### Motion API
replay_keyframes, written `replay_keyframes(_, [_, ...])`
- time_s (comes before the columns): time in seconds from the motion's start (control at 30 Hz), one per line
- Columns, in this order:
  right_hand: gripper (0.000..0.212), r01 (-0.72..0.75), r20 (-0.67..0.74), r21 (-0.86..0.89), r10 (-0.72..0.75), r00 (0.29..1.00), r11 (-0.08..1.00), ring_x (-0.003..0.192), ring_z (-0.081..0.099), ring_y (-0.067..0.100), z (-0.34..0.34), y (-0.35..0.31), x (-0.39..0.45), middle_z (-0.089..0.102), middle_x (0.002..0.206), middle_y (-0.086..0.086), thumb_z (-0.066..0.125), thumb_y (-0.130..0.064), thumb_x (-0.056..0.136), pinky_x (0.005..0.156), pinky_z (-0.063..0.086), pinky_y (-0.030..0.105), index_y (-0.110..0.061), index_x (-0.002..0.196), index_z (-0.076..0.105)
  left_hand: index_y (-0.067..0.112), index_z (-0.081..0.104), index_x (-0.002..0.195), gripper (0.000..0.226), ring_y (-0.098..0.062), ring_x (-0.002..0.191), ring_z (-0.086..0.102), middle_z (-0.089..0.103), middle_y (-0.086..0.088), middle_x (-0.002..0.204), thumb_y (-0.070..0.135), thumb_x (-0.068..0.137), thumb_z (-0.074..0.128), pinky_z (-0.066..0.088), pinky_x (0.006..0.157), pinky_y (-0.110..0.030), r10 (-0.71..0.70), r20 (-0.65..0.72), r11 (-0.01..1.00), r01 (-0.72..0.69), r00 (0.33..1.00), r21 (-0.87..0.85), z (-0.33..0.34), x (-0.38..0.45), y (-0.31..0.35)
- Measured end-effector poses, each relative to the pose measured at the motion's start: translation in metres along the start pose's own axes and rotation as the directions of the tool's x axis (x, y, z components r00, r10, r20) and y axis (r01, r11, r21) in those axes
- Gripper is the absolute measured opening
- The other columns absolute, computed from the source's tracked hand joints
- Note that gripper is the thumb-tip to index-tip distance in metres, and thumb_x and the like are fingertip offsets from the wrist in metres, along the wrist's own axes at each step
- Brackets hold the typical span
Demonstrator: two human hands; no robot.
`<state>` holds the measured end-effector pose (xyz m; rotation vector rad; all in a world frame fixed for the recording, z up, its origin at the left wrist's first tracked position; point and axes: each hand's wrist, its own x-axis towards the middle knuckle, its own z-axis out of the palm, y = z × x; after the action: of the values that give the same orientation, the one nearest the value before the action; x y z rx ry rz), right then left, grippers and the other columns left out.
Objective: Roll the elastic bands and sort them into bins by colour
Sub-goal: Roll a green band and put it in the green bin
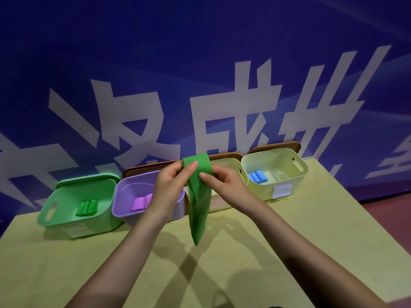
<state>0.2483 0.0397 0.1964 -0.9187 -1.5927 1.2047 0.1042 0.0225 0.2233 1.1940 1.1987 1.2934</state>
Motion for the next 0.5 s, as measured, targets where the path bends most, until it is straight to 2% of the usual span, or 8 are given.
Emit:
replay_keyframes(0.07, [0.014, -0.002, 0.005, -0.019, 0.002, 1.000, 1.000, 0.079, 0.058, 0.008, -0.0006, -0.0001, 0.0010, 0.068, 0.089, 0.015, 0.055, -0.009, 0.095, 0.075, 0.047, 0.027, -0.008, 0.099, 0.068, 0.010, 0.070, 0.092, 0.015, -0.026, 0.087, 0.064, 0.069, -0.020, 0.093, 0.016, 0.092, 0.057, 0.052, 0.085, -0.042, -0.010, -0.037, 1.000, 0.009, 0.999, -0.025, 0.0001, 0.0010, -0.0009])
replay_keyframes(0.13, [0.014, -0.007, 0.013, -0.009, 0.007, 1.000, 1.000, 0.081, 0.057, 0.012, -0.0018, 0.0011, 0.0017, 0.067, 0.092, 0.021, 0.057, -0.013, 0.094, 0.076, 0.047, 0.032, -0.008, 0.100, 0.069, 0.011, 0.071, 0.092, 0.017, -0.023, 0.087, 0.065, 0.070, -0.016, 0.091, 0.017, 0.094, 0.055, 0.052, 0.085, -0.041, -0.029, -0.058, 0.997, 0.025, 0.998, -0.074, 0.0003, 0.0029, -0.0006])
replay_keyframes(0.27, [0.020, -0.041, 0.021, 0.045, 0.041, 0.999, 0.998, 0.084, 0.058, 0.015, -0.0021, 0.0037, 0.0018, 0.066, 0.096, 0.024, 0.056, -0.015, 0.095, 0.075, 0.047, 0.029, -0.002, 0.105, 0.067, 0.010, 0.070, 0.095, 0.020, -0.021, 0.091, 0.065, 0.071, -0.009, 0.092, 0.017, 0.097, 0.050, 0.050, 0.088, -0.037, -0.076, -0.073, 0.982, 0.062, 0.994, -0.177, 0.0018, 0.0055, 0.0026])
replay_keyframes(0.4, [0.024, -0.059, 0.002, 0.072, 0.059, 0.998, 0.996, 0.076, 0.055, 0.015, 0.0008, 0.0049, 0.0028, 0.061, 0.086, 0.017, 0.054, -0.012, 0.096, 0.061, 0.045, 0.018, 0.007, 0.105, 0.064, 0.009, 0.067, 0.097, 0.024, -0.016, 0.086, 0.068, 0.072, -0.006, 0.087, 0.018, 0.099, 0.046, 0.055, 0.078, -0.029, -0.095, -0.047, 0.955, 0.078, 0.994, -0.285, 0.0032, 0.0065, 0.0047])
replay_keyframes(0.5, [0.028, -0.064, 0.006, 0.090, 0.064, 0.998, 0.994, 0.076, 0.058, 0.018, 0.0036, 0.0081, 0.0044, 0.063, 0.087, 0.025, 0.054, -0.015, 0.097, 0.065, 0.047, 0.024, 0.011, 0.099, 0.064, 0.007, 0.063, 0.104, 0.025, -0.017, 0.088, 0.068, 0.072, -0.007, 0.089, 0.020, 0.100, 0.043, 0.055, 0.081, -0.032, -0.119, -0.026, 0.910, 0.099, 0.993, -0.404, 0.0052, 0.0074, 0.0059])
